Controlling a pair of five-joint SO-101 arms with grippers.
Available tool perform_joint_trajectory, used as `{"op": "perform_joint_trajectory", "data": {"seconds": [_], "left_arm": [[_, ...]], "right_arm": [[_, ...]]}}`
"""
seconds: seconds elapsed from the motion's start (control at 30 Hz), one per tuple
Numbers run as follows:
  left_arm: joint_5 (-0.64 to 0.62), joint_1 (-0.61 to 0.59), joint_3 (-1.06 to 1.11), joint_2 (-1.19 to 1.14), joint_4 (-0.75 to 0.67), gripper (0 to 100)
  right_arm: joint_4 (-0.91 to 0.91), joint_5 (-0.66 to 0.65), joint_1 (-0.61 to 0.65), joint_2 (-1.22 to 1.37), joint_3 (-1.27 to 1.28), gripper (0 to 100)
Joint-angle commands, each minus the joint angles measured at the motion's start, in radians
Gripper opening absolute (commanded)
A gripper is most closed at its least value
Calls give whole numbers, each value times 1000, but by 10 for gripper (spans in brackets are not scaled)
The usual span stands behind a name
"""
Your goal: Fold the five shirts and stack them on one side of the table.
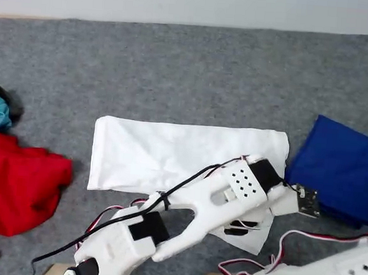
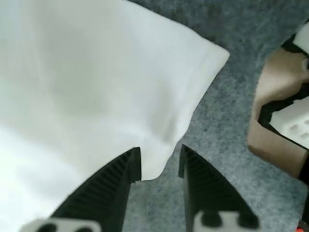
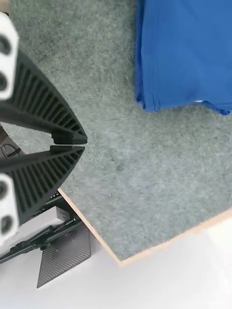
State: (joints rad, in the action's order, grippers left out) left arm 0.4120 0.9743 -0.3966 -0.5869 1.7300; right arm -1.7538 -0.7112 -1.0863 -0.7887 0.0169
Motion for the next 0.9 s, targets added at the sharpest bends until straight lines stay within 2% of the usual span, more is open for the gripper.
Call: {"op": "perform_joint_trajectory", "data": {"seconds": [0.0, 0.27, 0.6, 0.73, 0.87], "left_arm": [[9, -35, -5, 51, -9, 135], [12, -64, -10, -83, -14, 133], [48, -60, -12, -144, -48, 75], [48, -58, -13, -138, -49, 5], [48, -64, -82, -137, -2, 6]], "right_arm": [[-38, -11, 5, -53, 26, 15], [-35, -12, 13, -104, 64, 17], [-35, -12, 13, -105, 64, 17], [-33, -12, 13, -104, 64, 17], [-33, -12, 13, -104, 64, 17]]}}
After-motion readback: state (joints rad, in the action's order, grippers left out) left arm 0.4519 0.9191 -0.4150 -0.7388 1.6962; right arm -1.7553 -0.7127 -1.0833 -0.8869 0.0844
